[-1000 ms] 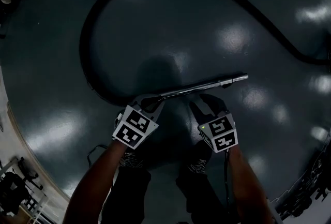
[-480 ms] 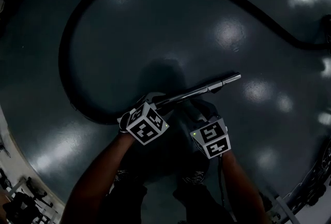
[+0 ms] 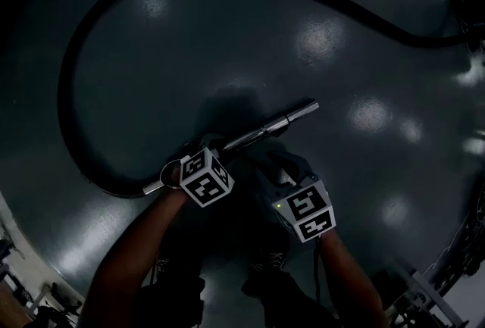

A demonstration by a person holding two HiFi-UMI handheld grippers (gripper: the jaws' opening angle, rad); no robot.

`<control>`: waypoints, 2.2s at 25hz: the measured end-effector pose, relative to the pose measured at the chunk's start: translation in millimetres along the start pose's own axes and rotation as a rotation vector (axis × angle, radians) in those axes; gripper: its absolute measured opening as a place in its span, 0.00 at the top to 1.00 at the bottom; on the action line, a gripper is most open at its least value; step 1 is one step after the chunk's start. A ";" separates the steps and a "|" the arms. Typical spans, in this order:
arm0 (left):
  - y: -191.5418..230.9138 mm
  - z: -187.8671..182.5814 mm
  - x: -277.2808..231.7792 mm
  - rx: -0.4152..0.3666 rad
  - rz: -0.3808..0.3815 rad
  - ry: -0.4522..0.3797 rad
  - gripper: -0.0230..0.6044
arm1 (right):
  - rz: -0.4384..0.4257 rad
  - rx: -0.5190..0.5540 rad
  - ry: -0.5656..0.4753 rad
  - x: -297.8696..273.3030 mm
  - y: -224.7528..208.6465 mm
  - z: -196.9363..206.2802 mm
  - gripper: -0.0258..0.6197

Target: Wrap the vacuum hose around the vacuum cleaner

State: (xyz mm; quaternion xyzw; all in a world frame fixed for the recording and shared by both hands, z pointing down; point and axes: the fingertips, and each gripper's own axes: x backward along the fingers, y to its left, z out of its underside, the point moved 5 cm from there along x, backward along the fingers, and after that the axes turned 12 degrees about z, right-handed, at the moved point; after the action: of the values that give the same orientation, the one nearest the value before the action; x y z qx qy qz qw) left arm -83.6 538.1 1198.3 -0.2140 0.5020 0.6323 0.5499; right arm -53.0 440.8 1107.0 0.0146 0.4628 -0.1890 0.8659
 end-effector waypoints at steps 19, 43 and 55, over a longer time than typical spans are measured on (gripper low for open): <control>-32.7 -82.1 101.6 0.105 0.085 0.028 0.68 | 0.052 -0.061 0.017 132.6 -8.2 -42.2 0.74; -145.5 -255.2 385.3 0.146 0.169 -0.362 0.68 | -0.063 -0.149 -0.148 286.2 56.4 -206.0 0.61; -201.3 -240.6 544.2 0.169 0.224 -0.488 0.68 | -0.143 -0.231 -0.224 332.1 181.0 -286.7 0.57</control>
State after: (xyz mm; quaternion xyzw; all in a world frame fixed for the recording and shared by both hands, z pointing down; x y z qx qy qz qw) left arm -133.2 568.3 572.9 0.0480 0.4261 0.6779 0.5972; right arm -53.4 561.9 648.0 -0.1391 0.3819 -0.1960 0.8924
